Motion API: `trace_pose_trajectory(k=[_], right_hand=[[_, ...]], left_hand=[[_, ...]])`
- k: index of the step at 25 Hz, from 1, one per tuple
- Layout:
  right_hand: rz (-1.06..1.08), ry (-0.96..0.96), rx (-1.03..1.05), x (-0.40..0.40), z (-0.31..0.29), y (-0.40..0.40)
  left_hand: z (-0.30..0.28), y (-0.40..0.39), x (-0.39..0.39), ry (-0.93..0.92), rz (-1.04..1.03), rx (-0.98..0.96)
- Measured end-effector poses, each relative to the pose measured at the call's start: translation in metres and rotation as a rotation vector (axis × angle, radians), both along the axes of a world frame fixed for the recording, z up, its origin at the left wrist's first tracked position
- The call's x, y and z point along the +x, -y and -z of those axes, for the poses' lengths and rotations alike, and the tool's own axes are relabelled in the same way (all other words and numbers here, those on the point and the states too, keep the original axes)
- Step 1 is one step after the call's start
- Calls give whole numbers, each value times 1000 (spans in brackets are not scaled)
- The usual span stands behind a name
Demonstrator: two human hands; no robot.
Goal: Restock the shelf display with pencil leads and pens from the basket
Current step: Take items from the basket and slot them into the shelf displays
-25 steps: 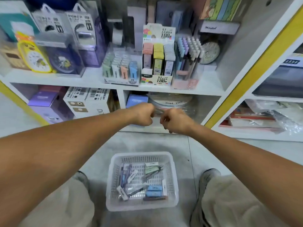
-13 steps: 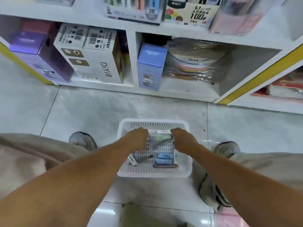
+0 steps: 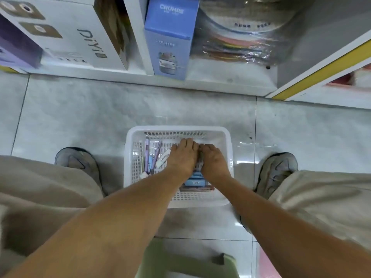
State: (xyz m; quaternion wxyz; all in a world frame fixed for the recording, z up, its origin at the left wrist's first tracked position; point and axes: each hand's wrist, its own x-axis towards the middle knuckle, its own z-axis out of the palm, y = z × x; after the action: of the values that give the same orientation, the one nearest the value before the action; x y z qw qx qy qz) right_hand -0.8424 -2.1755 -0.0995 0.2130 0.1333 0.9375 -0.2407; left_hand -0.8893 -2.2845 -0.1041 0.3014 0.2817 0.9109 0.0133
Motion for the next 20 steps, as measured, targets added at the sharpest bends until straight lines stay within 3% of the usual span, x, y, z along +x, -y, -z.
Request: trace_pose_trajectory(k=[6,10,15,20], right_hand=[[156,48,-175,1,-12,-2],[287,48,-63,-10,-24,-11],[13,472,117,-10,-28,-9],[82,285,120,21,-11,13]], left_hand=[[9,-1,9,141,-24,86],[7,12,7,113,-66,133],[2,38,-15,283,-169,180],[10,49,13,367,-41,222]])
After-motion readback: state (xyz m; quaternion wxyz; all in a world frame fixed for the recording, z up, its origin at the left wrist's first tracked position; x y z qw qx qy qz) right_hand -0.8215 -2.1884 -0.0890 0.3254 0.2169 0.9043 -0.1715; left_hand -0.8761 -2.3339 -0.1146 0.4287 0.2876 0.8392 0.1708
